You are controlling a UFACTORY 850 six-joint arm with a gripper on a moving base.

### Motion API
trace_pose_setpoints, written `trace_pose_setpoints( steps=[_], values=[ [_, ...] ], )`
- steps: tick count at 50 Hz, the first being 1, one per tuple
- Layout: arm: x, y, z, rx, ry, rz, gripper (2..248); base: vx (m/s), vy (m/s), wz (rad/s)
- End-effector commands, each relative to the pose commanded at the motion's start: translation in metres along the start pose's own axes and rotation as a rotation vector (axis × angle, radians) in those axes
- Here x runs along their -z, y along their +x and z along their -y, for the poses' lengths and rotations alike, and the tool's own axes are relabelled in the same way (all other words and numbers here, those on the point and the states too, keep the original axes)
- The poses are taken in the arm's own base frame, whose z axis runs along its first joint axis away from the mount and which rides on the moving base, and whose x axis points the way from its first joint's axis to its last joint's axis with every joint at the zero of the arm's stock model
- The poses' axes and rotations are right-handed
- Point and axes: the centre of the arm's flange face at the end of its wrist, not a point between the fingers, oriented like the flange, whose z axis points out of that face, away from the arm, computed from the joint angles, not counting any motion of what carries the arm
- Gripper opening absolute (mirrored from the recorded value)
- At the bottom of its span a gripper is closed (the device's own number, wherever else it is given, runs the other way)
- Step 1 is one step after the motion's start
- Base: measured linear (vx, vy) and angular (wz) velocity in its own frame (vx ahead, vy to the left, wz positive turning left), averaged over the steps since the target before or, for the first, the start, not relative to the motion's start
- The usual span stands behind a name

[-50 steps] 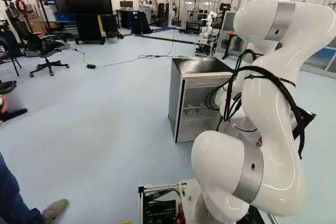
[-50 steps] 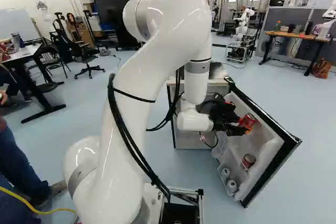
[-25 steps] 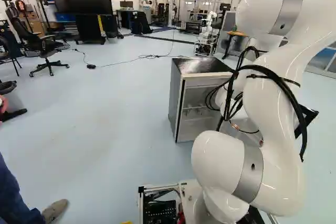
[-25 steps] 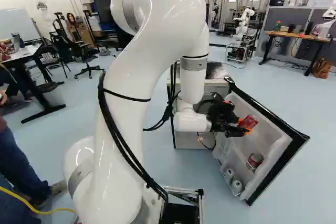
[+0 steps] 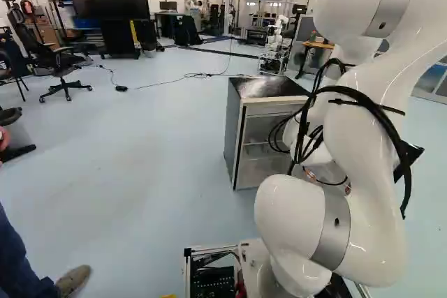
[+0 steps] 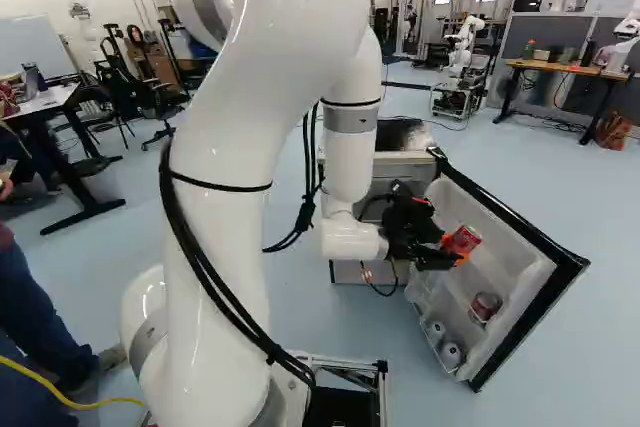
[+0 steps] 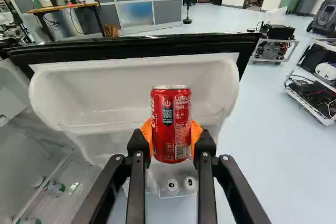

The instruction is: Grab a drink from the fridge

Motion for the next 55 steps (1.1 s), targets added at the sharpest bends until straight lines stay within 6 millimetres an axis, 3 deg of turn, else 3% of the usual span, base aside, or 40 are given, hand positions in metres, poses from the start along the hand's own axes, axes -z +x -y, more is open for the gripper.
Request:
trace_pose_setpoints(
  steps=[23,55],
  values=[
    [0.05,0.011,0.008,0.018,0.117,-0.021,92,0.0,0.0,0.0],
    [0.101,0.025,0.047,0.057,0.399,-0.07,92,0.0,0.0,0.0]
  ],
)
